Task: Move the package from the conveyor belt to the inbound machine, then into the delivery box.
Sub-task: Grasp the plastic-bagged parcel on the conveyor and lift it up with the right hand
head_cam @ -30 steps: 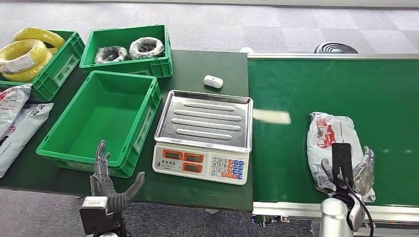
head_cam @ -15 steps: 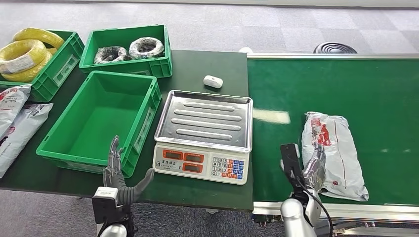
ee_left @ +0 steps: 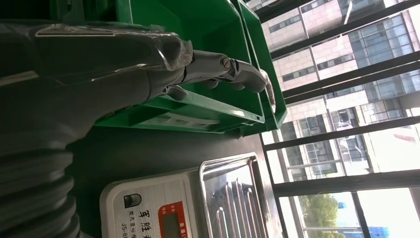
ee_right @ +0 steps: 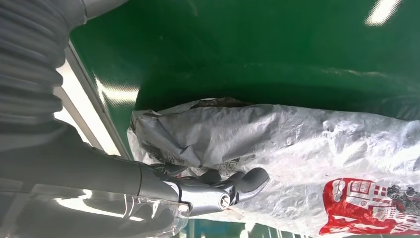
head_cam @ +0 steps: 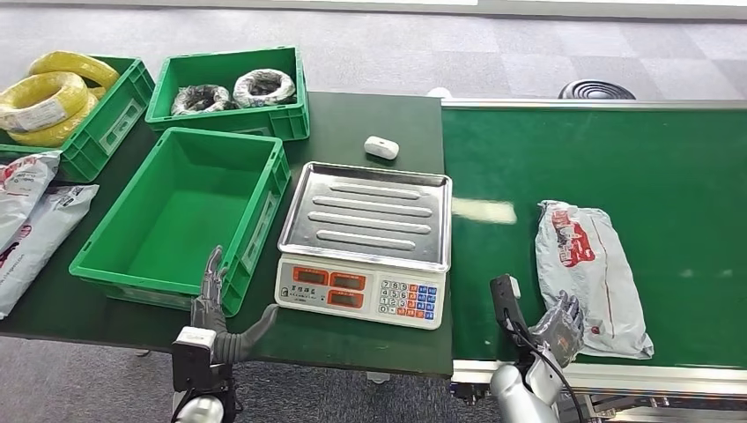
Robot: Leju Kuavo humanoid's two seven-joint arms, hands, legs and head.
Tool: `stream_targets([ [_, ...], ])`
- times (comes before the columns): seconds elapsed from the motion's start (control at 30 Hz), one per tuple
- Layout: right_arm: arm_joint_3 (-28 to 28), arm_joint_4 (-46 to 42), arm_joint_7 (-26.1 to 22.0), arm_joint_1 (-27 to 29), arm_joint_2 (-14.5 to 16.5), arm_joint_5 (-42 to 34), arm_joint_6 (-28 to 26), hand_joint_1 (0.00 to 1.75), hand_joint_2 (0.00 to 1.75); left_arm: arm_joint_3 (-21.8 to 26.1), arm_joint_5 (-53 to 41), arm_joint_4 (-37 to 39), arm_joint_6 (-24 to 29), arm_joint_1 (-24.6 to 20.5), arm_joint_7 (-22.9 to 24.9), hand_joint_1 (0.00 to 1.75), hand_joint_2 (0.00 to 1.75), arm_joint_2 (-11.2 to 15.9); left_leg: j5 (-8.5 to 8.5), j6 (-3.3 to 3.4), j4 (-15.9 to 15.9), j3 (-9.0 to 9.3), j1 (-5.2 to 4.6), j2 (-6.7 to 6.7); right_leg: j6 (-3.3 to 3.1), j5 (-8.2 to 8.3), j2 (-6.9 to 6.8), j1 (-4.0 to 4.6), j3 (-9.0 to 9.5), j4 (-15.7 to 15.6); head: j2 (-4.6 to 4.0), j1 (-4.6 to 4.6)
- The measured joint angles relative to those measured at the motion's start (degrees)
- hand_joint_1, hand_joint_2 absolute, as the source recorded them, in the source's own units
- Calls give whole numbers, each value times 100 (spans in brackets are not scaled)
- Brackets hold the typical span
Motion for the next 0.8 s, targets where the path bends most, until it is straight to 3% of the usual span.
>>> stream_targets([
  [0.47,-624,636,87,-240,-273,-147,-4,0,175,-97,293,42,77,2,-2,0,175,91,-42,46,0,132,2,-21,31,-39,-22,2,134,-64,-1,0],
  [0.6,-845,856,39,-330,-332,-232,-4,157,175,-129,322,15,118,4,-2,0,175,97,-78,66,-1,215,3,-27,38,-75,-29,5,238,-96,0,2],
  [0.8,-1090,1037,-125,-347,-396,-259,-4,166,175,-143,151,-294,227,66,-4,0,175,-55,-104,89,0,241,0,-34,70,-70,-34,3,294,-136,-1,4],
])
